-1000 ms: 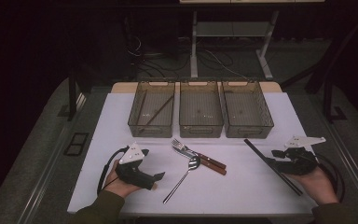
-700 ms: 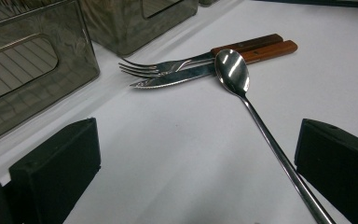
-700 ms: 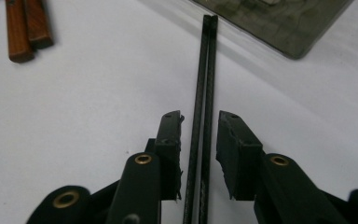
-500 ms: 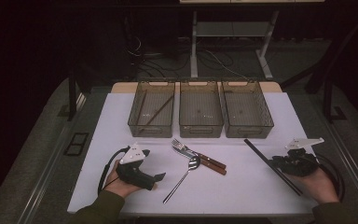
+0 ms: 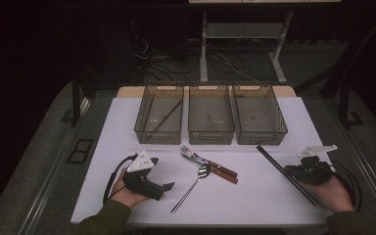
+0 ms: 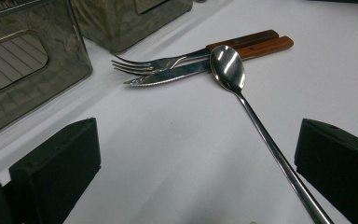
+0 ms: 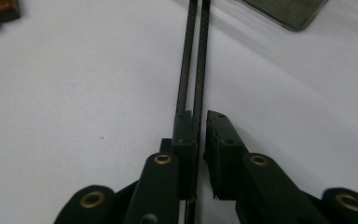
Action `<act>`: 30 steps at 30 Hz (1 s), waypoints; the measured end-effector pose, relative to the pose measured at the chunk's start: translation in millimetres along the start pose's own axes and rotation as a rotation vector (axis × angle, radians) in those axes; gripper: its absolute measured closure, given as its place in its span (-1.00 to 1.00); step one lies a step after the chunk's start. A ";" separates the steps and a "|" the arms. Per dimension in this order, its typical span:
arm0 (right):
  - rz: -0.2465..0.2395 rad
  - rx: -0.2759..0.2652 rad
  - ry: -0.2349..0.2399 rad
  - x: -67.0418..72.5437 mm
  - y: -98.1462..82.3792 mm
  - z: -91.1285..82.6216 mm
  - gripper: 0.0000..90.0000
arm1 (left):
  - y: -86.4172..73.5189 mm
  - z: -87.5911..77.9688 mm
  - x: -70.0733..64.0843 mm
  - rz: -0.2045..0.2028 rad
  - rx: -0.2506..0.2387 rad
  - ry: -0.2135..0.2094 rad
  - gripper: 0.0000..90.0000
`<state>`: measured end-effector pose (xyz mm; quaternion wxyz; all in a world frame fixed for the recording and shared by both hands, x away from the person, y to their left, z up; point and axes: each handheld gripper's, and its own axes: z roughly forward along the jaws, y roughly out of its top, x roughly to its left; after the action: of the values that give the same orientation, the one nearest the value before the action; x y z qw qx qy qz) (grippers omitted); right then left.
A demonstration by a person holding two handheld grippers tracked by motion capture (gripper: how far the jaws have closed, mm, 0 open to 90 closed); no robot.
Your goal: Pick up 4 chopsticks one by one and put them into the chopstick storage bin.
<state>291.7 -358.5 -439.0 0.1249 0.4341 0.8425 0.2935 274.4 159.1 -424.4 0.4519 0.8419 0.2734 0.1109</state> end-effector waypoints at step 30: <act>0.013 -0.016 0.015 -3.3 -3.5 0.9 0.91 | 0.4 1.3 -1.3 0.009 0.007 -0.006 -1.00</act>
<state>291.8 -362.4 -442.0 0.1200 0.4363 0.8383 0.3041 274.0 157.2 -424.7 0.4492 0.8450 0.2687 0.1092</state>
